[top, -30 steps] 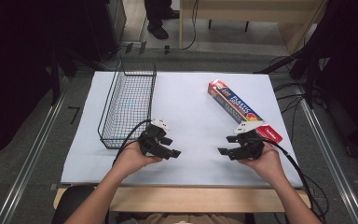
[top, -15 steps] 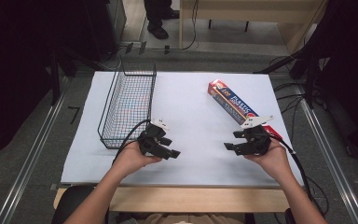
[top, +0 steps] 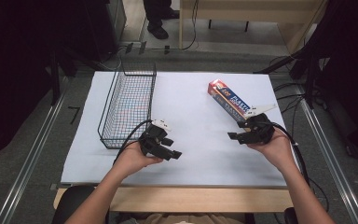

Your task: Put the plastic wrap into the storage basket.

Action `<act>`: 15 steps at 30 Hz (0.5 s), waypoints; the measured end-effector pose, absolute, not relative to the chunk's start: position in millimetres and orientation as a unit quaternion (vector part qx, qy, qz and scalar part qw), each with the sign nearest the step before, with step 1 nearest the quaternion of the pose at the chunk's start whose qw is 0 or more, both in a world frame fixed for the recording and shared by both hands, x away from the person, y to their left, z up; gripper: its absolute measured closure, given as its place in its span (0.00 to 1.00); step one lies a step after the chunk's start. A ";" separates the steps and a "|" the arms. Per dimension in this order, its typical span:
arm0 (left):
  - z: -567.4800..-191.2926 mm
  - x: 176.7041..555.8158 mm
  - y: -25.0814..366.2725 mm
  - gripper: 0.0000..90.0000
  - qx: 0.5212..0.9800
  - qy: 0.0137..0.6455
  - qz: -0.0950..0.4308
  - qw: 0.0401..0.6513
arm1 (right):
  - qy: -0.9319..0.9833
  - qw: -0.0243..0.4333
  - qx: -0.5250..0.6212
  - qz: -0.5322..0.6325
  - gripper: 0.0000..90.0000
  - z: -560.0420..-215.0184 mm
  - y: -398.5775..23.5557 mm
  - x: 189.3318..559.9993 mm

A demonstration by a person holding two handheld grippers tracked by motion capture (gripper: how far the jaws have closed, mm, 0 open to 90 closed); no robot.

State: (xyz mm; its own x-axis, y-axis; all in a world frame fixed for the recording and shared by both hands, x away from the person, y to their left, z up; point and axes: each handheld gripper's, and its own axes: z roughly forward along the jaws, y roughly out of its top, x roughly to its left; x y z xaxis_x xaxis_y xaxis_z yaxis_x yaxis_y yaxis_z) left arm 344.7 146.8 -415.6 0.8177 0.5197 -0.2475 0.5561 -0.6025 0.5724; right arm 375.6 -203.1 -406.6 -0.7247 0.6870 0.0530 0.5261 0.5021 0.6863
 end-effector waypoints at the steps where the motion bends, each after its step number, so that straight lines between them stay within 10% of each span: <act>1: -415.6 344.7 146.8 0.40 0.895 0.301 -0.028 0.329 | 0.859 0.114 0.353 0.353 0.43 -406.6 -203.1 375.6; 15: -415.9 343.6 145.4 0.39 0.894 0.298 -0.029 0.333 | 0.844 0.117 0.394 0.344 0.44 -397.8 -220.6 416.1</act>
